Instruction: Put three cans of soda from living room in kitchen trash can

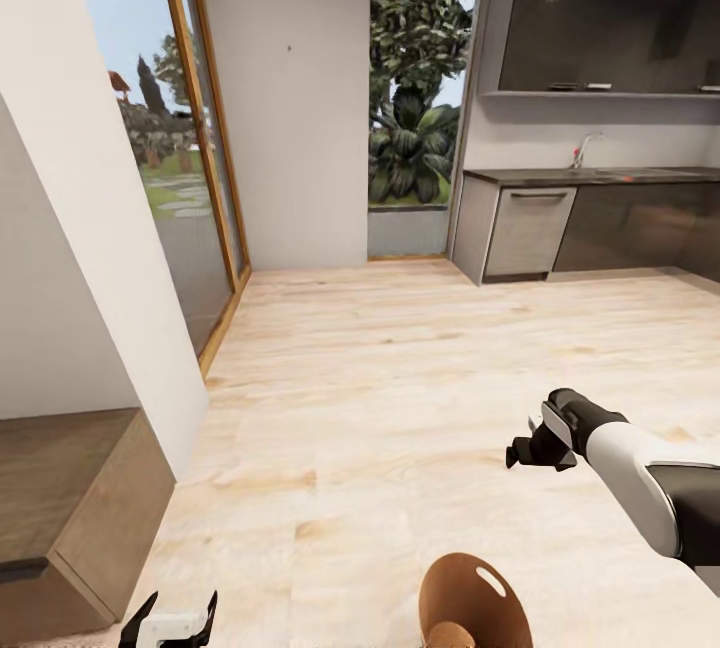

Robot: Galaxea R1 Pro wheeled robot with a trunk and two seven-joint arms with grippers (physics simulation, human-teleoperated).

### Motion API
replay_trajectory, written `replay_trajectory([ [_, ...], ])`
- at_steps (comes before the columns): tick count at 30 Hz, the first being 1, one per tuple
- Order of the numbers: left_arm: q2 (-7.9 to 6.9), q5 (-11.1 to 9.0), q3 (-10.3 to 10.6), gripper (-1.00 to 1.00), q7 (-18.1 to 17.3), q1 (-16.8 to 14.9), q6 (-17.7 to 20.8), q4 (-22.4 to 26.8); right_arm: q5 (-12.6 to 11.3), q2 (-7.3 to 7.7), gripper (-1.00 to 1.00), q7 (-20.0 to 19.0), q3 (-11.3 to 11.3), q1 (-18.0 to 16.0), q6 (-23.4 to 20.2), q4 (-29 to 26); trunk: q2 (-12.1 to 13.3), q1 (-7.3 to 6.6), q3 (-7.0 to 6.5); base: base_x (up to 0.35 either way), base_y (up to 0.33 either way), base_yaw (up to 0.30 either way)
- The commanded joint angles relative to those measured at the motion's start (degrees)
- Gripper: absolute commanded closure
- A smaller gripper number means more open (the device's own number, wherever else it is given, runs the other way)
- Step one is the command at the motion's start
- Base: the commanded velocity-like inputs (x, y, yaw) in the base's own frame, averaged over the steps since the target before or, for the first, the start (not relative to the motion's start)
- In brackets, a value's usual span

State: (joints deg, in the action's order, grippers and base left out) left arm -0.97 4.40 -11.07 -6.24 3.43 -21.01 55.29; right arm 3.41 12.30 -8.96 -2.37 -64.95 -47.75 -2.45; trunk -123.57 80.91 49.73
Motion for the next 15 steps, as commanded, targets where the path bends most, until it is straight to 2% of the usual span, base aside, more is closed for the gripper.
replay_trajectory([
  [1, 0.0, 0.0, 0.0, -1.0, 0.0, 0.0, 0.0, 0.0, 0.0, 0.0, -1.0, 0.0, 0.0, 0.0, 0.01, 0.0, -0.42, 0.23, 0.18, 0.0, 0.0, 0.0],
  [15, 0.0, 0.0, 0.0, -1.0, 0.0, 0.0, 0.05, -0.01, 0.01, 0.21, -1.0, 0.0, 0.0, 0.01, 0.03, 0.03, -6.03, 3.3, 2.7, 0.0, 0.0, 0.0],
])
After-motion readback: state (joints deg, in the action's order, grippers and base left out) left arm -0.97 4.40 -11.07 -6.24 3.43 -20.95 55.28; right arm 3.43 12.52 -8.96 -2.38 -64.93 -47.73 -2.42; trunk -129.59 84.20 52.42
